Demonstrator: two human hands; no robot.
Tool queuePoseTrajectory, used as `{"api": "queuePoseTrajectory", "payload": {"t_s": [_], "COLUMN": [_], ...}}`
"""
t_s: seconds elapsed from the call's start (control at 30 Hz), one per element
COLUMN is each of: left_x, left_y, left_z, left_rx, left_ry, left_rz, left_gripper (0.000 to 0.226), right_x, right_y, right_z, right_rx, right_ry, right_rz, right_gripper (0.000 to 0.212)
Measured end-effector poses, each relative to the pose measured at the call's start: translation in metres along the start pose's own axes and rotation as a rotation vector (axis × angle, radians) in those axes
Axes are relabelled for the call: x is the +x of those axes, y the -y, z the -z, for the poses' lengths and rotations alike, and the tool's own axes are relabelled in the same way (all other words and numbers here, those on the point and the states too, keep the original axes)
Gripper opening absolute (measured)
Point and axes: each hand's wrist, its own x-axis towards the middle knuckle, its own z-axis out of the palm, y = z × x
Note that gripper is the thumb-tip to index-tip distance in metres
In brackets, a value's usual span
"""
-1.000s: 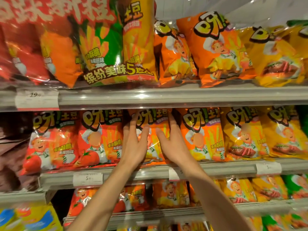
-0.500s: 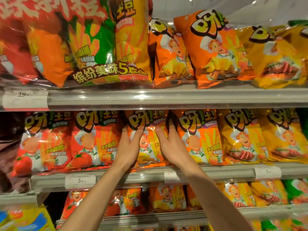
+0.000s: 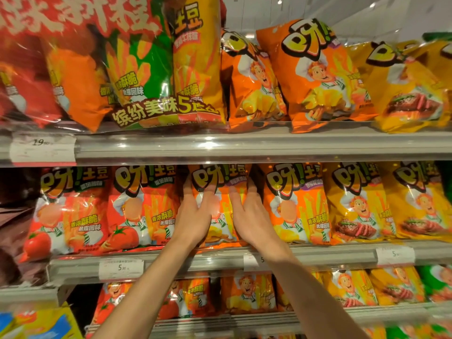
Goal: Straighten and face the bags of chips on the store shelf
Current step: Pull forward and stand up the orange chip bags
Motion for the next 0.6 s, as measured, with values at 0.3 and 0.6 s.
{"api": "queuePoseTrajectory", "payload": {"t_s": [0.3, 0.6], "left_x": [0.025, 0.016], "left_y": [-0.017, -0.014], "left_z": [0.006, -0.001], "left_rx": [-0.218, -0.155], "left_ry": [-0.009, -0.087], "left_rz": [0.167, 0.030], "left_gripper": [0.070, 0.073], "right_x": [0.029, 0.022], "right_y": [0.009, 0.003], "right_z": [0.010, -0.001], "right_rx": [0.307, 0.262], "right_ry": [0.071, -0.107], "right_rz": [-0.200, -0.090], "right_gripper": [0.081, 0.067]}}
